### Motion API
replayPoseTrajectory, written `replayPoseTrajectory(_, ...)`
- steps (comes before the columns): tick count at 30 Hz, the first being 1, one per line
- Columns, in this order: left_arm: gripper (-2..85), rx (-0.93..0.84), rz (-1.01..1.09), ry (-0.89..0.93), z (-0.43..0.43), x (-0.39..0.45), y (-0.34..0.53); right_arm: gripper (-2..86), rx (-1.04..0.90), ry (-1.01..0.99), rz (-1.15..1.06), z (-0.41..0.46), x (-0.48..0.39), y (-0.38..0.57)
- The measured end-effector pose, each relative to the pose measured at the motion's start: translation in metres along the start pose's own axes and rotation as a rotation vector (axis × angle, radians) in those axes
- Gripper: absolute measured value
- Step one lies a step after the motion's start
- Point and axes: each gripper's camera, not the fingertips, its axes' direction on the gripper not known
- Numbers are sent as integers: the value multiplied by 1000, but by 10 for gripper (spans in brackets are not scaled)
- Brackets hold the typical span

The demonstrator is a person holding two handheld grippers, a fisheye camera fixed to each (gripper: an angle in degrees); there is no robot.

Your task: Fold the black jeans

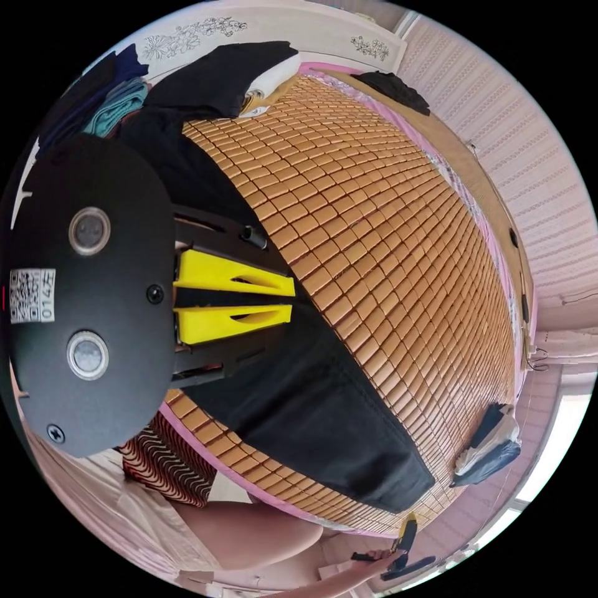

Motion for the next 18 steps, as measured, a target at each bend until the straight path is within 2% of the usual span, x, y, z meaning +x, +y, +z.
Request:
replayPoseTrajectory(4, -1, 52, 22, 42, -16, 16, 33, 73, 54, -74, 74, -3, -5, 31)
replayPoseTrajectory(7, -1, 17, 42, 129, -3, 28, 53, 69, 61, -22, 124, 8, -13, 34)
replayPoseTrajectory(10, -3, -72, 39, 147, 20, 32, 68, 34, 73, -114, 163, 9, -19, 36)
replayPoseTrajectory(14, -8, -55, -9, 150, 28, 25, 89, 8, 108, -122, 55, -17, -43, 46)
replayPoseTrajectory(18, -2, -57, -2, 144, 31, 14, 104, 2, 147, -121, 41, -48, -58, 49)
